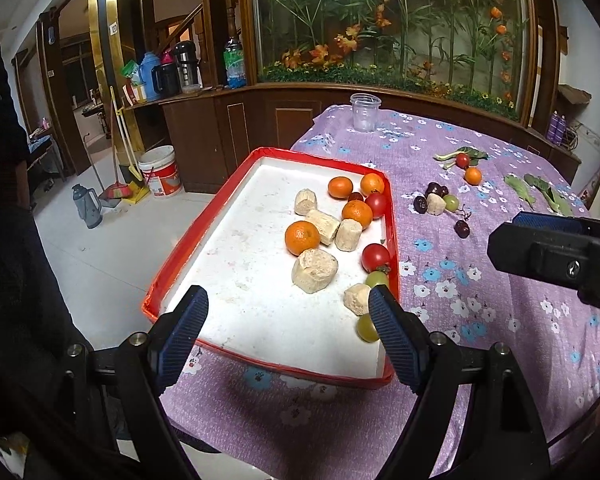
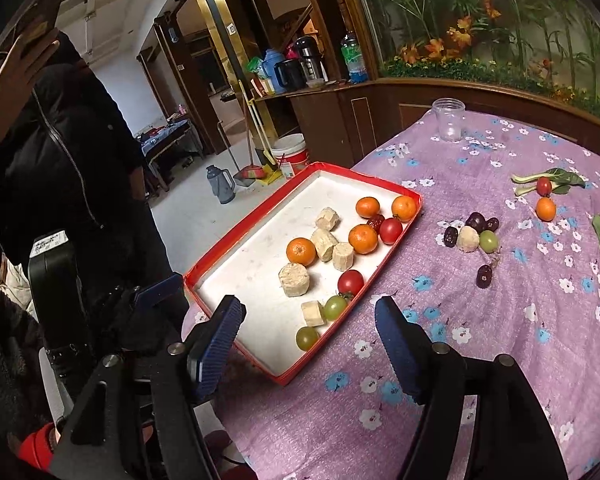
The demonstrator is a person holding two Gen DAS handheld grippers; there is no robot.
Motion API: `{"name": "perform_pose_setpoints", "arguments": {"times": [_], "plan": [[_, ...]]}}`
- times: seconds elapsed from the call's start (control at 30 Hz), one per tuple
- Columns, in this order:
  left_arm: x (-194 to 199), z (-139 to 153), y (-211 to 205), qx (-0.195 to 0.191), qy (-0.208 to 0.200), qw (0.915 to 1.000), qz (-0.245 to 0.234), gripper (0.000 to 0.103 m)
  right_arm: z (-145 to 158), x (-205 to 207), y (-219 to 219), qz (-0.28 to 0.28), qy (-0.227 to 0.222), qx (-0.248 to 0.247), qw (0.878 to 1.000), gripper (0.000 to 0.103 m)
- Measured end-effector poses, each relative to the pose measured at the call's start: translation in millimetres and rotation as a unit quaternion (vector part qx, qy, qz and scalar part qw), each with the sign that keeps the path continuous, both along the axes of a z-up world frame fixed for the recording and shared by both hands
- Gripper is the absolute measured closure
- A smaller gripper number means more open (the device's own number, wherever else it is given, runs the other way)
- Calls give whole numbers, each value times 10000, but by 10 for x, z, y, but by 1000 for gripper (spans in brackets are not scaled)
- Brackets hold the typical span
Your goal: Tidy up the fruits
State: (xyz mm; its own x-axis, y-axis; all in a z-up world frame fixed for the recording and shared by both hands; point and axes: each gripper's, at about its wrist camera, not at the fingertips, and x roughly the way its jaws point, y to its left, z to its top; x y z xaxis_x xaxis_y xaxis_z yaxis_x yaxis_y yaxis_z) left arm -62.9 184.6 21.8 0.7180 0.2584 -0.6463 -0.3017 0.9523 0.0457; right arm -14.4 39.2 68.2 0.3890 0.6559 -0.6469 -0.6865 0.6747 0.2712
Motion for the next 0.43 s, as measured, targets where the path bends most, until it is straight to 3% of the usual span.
{"name": "perform_pose_setpoints", "arguments": {"times": [0.43], "plan": [[-74,59,-16,30,-121,9999,52,20,54,-92,-34,-1,-71,-22,10000,32]]}}
